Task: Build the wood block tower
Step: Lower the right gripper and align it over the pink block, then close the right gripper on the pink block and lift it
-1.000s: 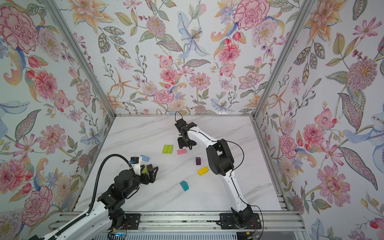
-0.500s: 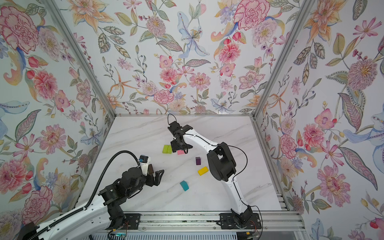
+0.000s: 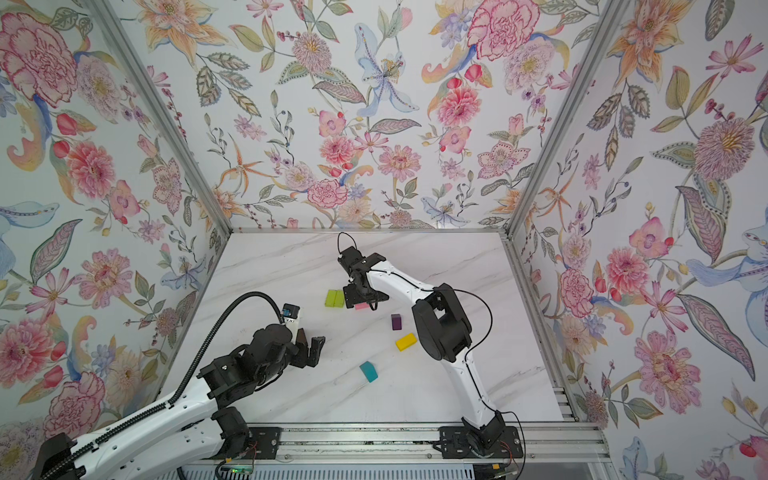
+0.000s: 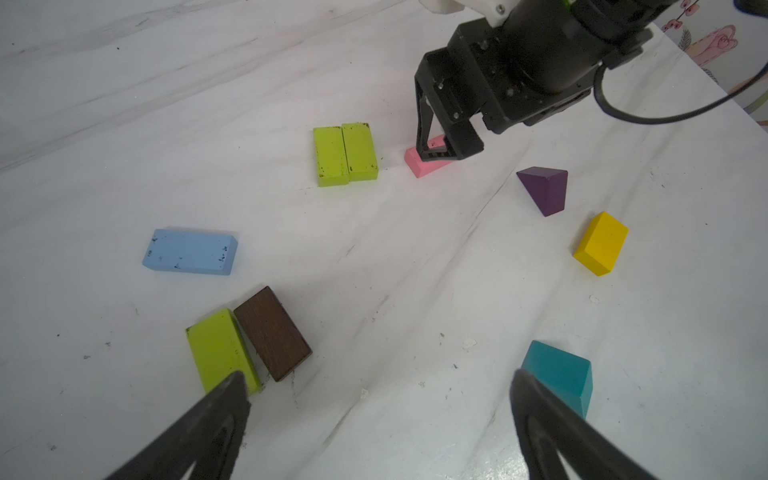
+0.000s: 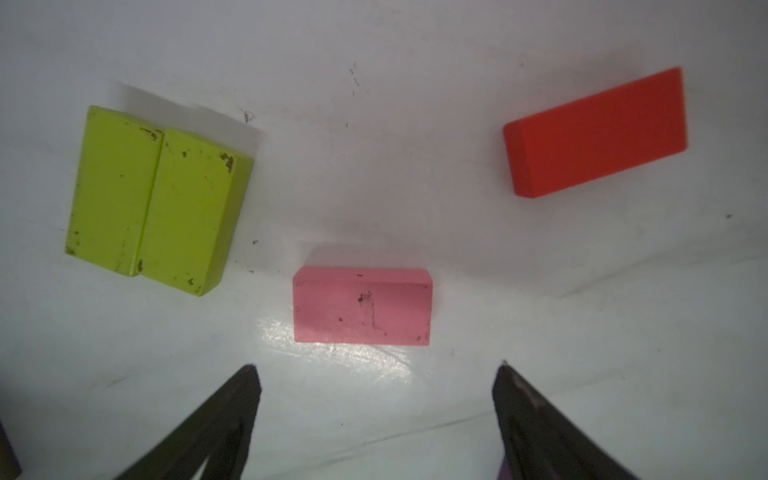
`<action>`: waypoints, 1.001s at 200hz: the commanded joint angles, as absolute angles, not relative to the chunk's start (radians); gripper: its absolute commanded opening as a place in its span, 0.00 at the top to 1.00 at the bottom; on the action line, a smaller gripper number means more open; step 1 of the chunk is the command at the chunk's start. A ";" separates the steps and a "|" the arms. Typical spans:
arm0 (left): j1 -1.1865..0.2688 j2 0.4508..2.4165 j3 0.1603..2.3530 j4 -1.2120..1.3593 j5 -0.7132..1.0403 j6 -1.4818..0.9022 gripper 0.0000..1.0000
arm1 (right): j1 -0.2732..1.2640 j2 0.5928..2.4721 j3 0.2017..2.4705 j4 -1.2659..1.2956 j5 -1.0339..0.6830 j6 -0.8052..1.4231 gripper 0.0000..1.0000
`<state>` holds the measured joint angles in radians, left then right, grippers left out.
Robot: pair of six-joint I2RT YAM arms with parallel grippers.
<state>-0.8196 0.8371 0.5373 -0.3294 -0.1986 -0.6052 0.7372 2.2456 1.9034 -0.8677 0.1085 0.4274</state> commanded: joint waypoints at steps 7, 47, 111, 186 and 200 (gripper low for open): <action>-0.830 0.845 0.577 -0.379 -0.213 -0.578 0.01 | 0.730 2.289 1.929 -0.867 0.087 0.433 0.10; -0.830 0.859 0.585 -0.381 -0.232 -0.575 0.01 | 0.724 2.317 1.951 -0.868 0.088 0.436 0.10; -0.830 0.838 0.559 -0.365 -0.236 -0.589 0.01 | 0.715 2.345 1.955 -0.868 0.100 0.456 0.17; -0.830 0.822 0.543 -0.352 -0.233 -0.589 0.01 | 0.710 2.363 1.971 -0.868 0.093 0.453 0.24; -0.831 0.818 0.540 -0.351 -0.232 -0.589 0.01 | 0.710 2.367 1.974 -0.868 0.091 0.453 0.25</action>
